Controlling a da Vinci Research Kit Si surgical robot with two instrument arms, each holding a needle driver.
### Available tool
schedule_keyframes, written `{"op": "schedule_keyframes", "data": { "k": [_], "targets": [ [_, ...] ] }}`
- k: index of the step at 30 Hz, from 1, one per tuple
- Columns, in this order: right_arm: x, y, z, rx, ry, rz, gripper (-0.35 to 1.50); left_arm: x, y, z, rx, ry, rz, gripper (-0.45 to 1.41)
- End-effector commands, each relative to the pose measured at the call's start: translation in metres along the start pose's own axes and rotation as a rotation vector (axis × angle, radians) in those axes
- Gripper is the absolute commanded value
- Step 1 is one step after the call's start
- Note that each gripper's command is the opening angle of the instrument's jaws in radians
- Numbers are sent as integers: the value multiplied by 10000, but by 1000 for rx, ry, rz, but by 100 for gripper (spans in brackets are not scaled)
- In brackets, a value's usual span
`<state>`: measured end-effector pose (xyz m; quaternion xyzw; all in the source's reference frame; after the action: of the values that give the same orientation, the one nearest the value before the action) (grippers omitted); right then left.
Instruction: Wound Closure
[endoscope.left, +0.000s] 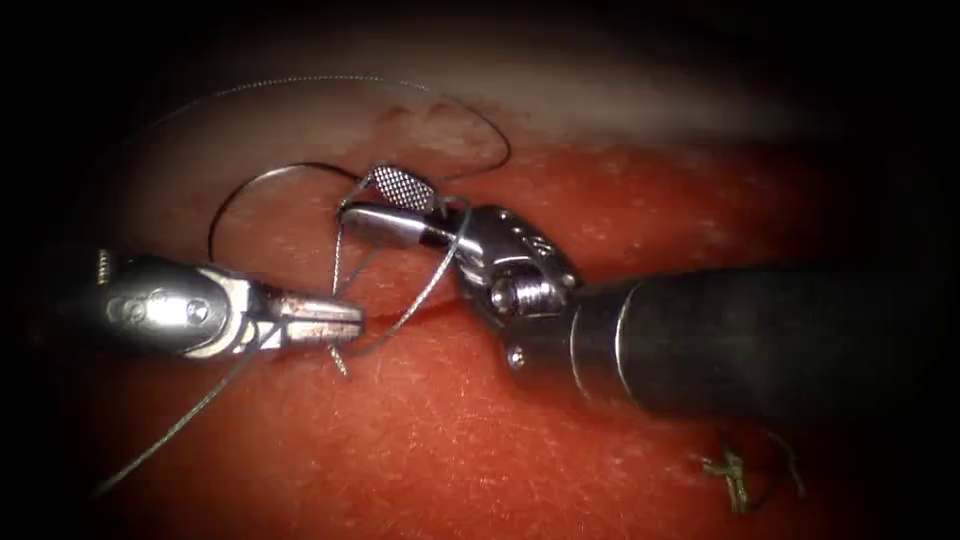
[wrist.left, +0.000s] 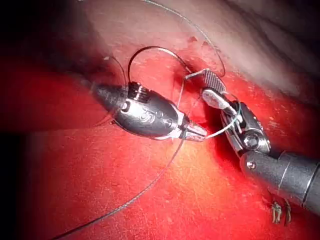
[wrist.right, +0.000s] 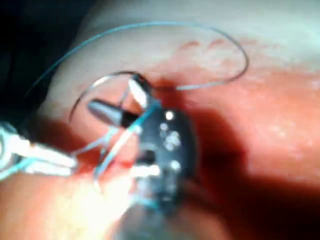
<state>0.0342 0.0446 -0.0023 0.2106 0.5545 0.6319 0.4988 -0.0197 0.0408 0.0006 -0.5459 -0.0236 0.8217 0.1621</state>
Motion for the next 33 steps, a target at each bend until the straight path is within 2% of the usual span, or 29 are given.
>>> {"op": "schedule_keyframes", "data": {
  "k": [1,5,10,23,25,26,27,33],
  "targets": [
    [-10,3,9,2,-3,18,103,-7,5,7,-2,1,-2,-35],
    [-20,13,8,-53,-52,62,103,-7,4,7,-3,1,-2,-35],
    [-23,15,13,-72,-60,75,101,-7,4,7,-3,1,-2,-35],
    [-16,16,40,-61,-16,89,101,-7,4,6,-5,-4,-2,-35],
    [-16,17,43,-58,-19,89,72,-7,5,6,-5,-4,-2,-35],
    [-17,16,42,-35,-43,89,-25,-7,4,5,-6,-4,-1,-35],
    [-19,15,42,-32,-42,89,-35,-8,4,3,-9,-6,-1,-35],
    [-18,3,33,-17,-38,56,-35,-9,-7,-14,-7,-8,-5,-35]
  ]
}}
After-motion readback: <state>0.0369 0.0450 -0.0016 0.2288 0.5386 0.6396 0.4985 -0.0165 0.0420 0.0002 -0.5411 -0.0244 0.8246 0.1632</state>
